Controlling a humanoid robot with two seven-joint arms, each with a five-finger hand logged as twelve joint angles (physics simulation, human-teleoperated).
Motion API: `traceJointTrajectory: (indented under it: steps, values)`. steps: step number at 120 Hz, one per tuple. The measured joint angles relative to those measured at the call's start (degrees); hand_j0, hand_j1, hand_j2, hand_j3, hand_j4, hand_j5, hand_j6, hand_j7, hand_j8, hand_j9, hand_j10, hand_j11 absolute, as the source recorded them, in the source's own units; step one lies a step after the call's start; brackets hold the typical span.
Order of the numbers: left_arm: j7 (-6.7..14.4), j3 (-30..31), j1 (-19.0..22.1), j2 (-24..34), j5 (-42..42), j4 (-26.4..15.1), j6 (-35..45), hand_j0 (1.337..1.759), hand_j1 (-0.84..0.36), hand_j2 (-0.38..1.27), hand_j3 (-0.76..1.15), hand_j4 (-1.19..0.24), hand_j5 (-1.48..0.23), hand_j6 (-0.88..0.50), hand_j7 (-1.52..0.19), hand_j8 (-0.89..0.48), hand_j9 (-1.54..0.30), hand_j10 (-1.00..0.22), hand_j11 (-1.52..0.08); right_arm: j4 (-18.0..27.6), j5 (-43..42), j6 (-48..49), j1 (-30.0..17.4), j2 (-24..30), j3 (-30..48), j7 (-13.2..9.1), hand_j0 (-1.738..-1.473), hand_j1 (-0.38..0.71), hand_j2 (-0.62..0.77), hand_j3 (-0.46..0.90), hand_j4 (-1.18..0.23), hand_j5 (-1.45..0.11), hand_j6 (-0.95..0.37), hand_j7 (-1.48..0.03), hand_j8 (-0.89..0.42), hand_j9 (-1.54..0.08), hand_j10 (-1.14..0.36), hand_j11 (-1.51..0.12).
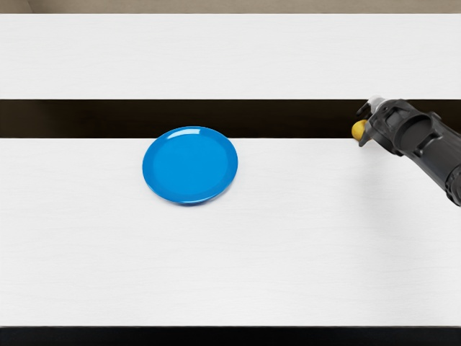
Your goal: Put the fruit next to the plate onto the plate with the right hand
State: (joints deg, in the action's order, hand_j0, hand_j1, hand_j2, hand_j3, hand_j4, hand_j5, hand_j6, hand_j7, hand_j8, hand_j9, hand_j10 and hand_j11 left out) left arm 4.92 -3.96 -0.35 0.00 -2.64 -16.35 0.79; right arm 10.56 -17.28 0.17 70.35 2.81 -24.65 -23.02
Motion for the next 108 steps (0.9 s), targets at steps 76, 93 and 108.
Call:
traceJointTrajectory:
  steps: [76,93,108]
  values:
    - [0.01,0.03,0.0,0.0,-0.03,0.0,0.0,1.658,0.34,0.0,0.0,0.0,0.0,0.0,0.0,0.0,0.0,0.0,0.0,-0.11,-0.44,2.82,-0.27,-0.25,0.04,-0.07,-1.657,0.35,-0.08,0.14,-0.6,-0.81,-0.16,-1.02,-0.07,-1.08,-0.4,-1.08]
    - [0.01,0.05,0.0,0.0,-0.04,0.0,0.0,1.658,0.34,0.0,0.0,0.0,0.0,0.0,0.0,0.0,0.0,0.0,0.0,-0.1,-0.39,3.56,-0.29,-0.2,0.27,-0.05,-1.669,0.37,-0.13,0.22,-0.6,-0.87,-0.07,-1.12,0.02,-1.18,-0.31,-1.21]
    - [0.01,0.04,0.0,0.0,-0.03,0.0,0.0,1.658,0.34,0.0,0.0,0.0,0.0,0.0,0.0,0.0,0.0,0.0,0.0,-0.02,0.01,4.08,0.04,0.7,3.08,-0.69,-1.655,0.38,0.07,0.0,-0.65,-0.94,-0.17,-1.1,-0.05,-1.1,-0.4,-1.13]
